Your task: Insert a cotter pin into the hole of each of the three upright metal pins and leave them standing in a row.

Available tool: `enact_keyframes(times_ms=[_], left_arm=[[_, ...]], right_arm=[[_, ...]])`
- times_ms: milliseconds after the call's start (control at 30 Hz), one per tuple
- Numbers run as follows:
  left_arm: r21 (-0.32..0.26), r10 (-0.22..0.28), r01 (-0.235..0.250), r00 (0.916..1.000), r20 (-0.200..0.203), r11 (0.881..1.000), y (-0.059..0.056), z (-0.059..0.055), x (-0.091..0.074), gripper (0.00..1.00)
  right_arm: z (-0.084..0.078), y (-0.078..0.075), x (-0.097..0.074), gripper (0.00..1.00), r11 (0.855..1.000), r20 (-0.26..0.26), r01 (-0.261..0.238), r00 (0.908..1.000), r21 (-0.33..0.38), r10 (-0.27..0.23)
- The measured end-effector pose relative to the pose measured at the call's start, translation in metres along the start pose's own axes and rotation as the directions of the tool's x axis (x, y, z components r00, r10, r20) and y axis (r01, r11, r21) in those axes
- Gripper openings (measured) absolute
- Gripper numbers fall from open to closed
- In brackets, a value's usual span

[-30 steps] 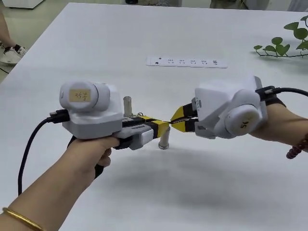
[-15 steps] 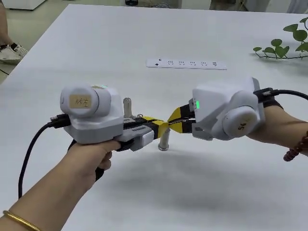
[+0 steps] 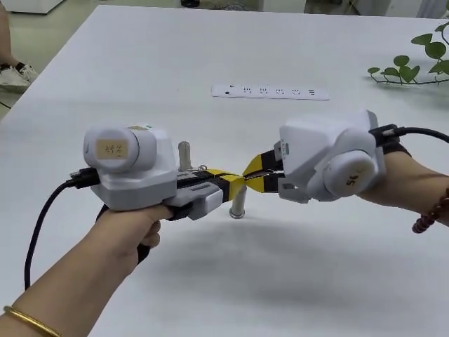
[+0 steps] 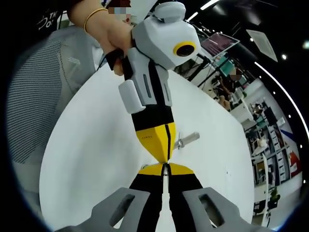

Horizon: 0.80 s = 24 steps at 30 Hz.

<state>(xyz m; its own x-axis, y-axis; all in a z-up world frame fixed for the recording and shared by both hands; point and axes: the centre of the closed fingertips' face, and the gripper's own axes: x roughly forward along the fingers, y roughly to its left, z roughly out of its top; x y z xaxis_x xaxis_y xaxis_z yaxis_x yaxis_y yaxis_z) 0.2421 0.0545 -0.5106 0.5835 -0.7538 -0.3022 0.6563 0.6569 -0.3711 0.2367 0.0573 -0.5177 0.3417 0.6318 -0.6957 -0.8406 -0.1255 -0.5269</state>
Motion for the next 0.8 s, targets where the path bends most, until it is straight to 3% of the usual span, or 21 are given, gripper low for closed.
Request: enact_keyframes(times_ms=[267,500,567,733,800], left_arm=[[0.027,-0.014,0.014,0.9998,-0.015,1.0,-0.002,-0.003,-0.002,0.0],[0.09,-0.029,0.03,0.9995,-0.008,0.995,-0.003,-0.002,-0.006,0.0],[0.121,-0.029,0.031,0.9994,-0.019,0.992,-0.002,-0.004,-0.007,0.0],[0.195,-0.042,0.051,0.9981,-0.045,0.98,0.001,-0.012,-0.014,0.0],[0.212,-0.044,0.052,0.998,-0.045,0.976,0.002,-0.012,-0.015,0.0]], right_arm=[[-0.001,0.005,0.0,0.0,0.999,0.017,-0.027,0.9995,0.035,0.026],[-0.007,0.008,-0.003,0.05,0.988,0.044,-0.049,0.9981,0.148,0.043],[-0.009,0.011,-0.003,0.06,0.979,0.053,-0.065,0.9971,0.195,0.055],[-0.008,0.012,-0.006,0.08,0.926,0.128,-0.098,0.9903,0.366,0.054],[-0.007,0.014,-0.007,0.08,0.914,0.145,-0.112,0.9877,0.389,0.059]])
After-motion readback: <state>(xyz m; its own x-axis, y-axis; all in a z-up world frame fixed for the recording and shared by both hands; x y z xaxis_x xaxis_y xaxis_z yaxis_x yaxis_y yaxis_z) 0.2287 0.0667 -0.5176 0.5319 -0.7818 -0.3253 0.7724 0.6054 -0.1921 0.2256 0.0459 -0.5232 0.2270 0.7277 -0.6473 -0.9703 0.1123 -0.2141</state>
